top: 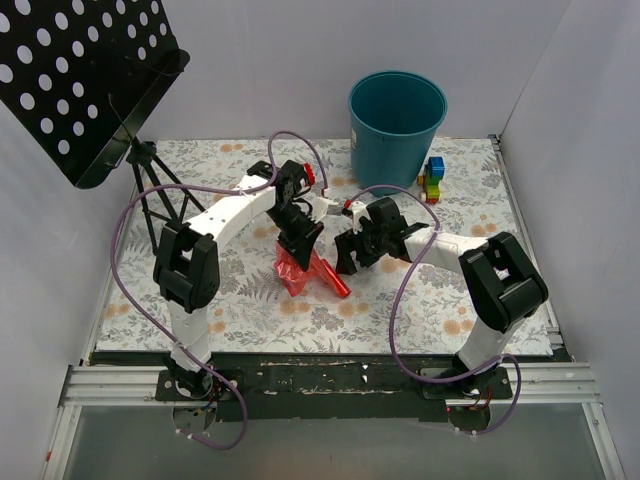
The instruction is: Put the trash bags into the trash bin
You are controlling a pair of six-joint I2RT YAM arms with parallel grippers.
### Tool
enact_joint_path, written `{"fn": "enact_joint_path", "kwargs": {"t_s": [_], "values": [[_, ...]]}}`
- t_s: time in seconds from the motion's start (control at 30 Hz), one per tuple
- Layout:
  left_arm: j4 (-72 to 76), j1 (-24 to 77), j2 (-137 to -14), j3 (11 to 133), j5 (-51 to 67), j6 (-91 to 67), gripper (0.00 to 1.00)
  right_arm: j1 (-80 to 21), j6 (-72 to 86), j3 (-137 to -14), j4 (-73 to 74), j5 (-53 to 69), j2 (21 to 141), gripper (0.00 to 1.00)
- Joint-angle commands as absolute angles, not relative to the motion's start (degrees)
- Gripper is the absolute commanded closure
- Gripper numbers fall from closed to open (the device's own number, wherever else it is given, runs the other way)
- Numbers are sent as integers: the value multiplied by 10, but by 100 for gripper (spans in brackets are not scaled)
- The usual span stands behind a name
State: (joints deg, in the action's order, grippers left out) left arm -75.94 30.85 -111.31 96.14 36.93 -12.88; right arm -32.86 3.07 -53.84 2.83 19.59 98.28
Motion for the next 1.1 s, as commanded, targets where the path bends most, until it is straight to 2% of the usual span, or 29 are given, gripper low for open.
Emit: {"fn": "enact_joint_path", "kwargs": {"t_s": [0.0,0.33,0.6,1.07], "values": [[-792,307,-1051,963,333,-116,100,-330,51,-566,22,186,996,11],[-792,307,-948,810,263,-112,100,-330,57,-575,20,204,996,11],[-791,307,-920,710,228,-112,100,-353,52,-586,20,216,1015,11],[-783,307,-901,675,221,-113,100,-419,19,-616,21,220,1048,11]]}}
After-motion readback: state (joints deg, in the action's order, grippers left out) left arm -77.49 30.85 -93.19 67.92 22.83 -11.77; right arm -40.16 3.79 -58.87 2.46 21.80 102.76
